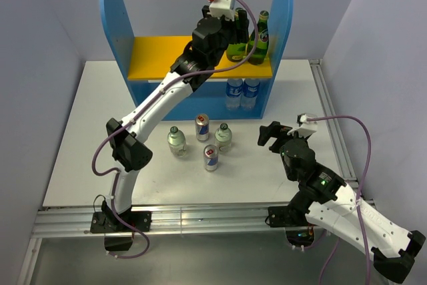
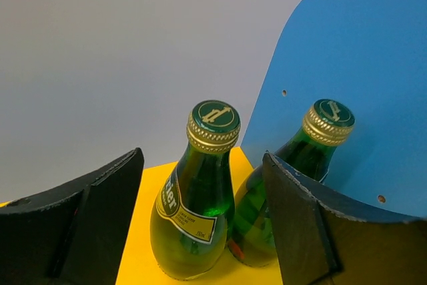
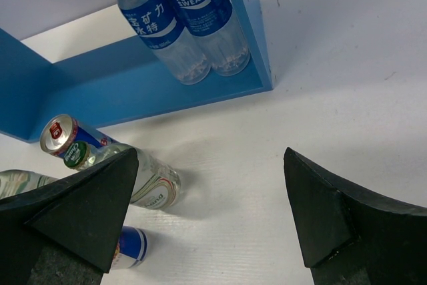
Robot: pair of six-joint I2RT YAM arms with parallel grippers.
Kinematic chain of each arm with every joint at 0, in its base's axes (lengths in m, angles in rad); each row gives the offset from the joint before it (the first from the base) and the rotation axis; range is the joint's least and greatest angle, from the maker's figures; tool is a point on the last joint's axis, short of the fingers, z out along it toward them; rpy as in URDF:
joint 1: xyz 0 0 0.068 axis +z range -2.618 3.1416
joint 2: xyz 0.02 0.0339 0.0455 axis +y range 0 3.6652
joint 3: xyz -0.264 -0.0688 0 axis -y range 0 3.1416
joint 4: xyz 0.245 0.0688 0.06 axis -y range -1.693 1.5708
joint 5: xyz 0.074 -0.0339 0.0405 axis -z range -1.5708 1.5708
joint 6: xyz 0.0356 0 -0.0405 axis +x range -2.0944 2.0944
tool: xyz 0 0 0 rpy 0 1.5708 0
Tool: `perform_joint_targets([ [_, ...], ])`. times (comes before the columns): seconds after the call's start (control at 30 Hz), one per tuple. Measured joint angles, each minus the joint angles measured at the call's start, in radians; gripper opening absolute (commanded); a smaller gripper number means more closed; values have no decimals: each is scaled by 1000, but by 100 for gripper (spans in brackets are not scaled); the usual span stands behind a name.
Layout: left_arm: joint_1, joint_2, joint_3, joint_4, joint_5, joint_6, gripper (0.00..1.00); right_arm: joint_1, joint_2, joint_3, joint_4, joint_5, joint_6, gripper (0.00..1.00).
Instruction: Place and organize the beverage onto the shelf
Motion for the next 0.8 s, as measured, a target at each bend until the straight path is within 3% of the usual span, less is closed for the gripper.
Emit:
perform_joint_targets([
  [0.2,-18,-67,-124,10,-37,24,91,0,1,0,0,3,0,96],
  [0.6,-269,-690,-765,17,-340,61,89,0,2,-14,10,3,0,97],
  [0.8,-325,-1009,-1233,23,-505,-101,89,2,2,-14,10,2,0,97],
])
